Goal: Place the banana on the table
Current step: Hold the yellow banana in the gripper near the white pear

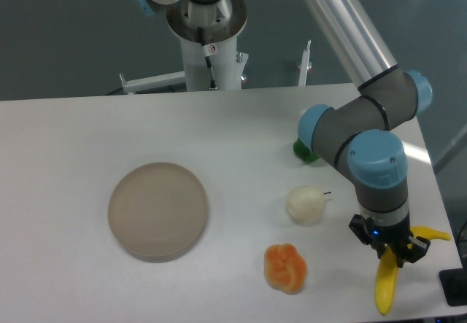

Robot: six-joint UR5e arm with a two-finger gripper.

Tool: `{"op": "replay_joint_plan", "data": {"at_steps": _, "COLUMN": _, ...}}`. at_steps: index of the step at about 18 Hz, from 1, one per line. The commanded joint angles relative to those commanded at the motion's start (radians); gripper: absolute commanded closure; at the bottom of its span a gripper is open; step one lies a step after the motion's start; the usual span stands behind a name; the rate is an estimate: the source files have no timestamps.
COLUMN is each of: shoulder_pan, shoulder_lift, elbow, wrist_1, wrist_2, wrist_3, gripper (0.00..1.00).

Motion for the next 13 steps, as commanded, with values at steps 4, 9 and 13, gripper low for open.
{"op": "replay_joint_plan", "data": {"at_steps": 4, "shoulder_pan": 0.000, "shoulder_lift": 0.006, "elbow": -0.005, "wrist_1": -0.002, "wrist_2": -0.005, "wrist_3": 0.002, "gripper": 0.74}}
{"op": "replay_joint_plan", "data": {"at_steps": 9, "shoulder_pan": 0.002, "shoulder_lift": 0.003, "elbow": -0.009, "wrist_1": -0.002, "wrist_2": -0.008, "wrist_3": 0.002, "gripper": 0.74}}
{"op": "replay_joint_plan", "data": {"at_steps": 13, "shoulder_pan": -0.002, "shoulder_lift": 0.014, "elbow": -0.011, "wrist_1": -0.002, "wrist_2": -0.008, "wrist_3": -0.018, "gripper": 0.74}}
